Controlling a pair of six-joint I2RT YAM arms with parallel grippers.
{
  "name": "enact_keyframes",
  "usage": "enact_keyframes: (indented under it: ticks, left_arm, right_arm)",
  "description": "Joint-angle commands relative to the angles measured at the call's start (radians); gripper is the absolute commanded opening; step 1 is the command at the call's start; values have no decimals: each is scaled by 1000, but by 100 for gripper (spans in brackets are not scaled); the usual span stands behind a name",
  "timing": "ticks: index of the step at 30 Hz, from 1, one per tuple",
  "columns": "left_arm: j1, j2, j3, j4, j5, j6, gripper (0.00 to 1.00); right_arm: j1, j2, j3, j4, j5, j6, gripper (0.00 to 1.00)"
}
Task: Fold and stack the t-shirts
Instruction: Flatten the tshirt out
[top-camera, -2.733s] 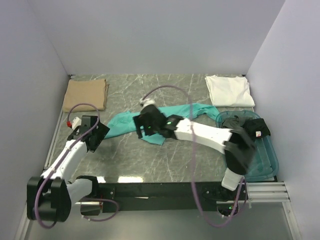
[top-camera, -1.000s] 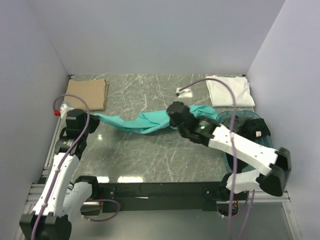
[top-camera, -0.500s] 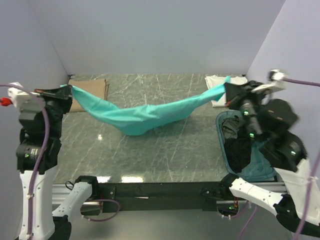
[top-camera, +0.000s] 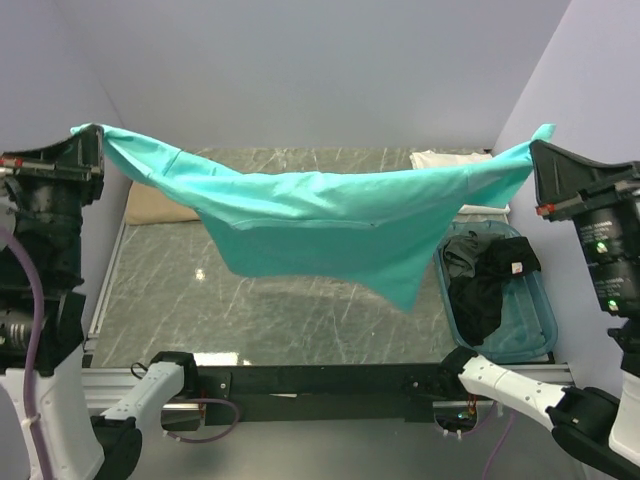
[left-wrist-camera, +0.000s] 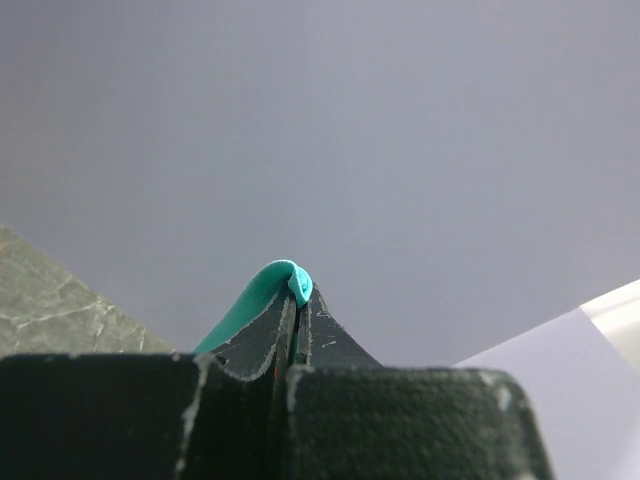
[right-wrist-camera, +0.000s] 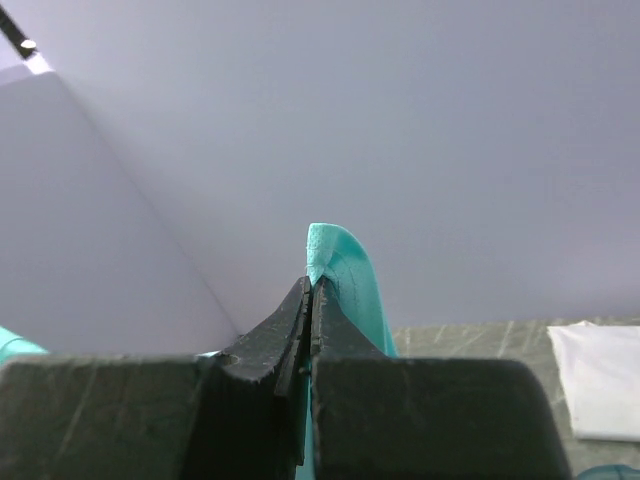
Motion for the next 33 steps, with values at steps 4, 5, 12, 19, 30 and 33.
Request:
enact_keyframes:
  ticks: [4,5,12,19,30,33]
  left_arm:
    - [1,215,22,103,50,63,1]
    - [1,242,37,111,48,78,1]
    - [29,610,327,88,125,170,1]
    - [90,711,520,42,212,172,1]
    - [93,320,-172,7,130,155,1]
    - [90,197,-482,11,137,112,1]
  right_arm:
    - [-22,148,-70,86,167,-121,0]
    - [-43,168,-73,104,166,-138,0]
    - [-299,416,48,144,-145,-86,0]
    - [-392,536,303,6,-257,-64,0]
    - [-444,175,-424,15,-309,54,0]
    - [-444,96,-626,-2,-315,106,1]
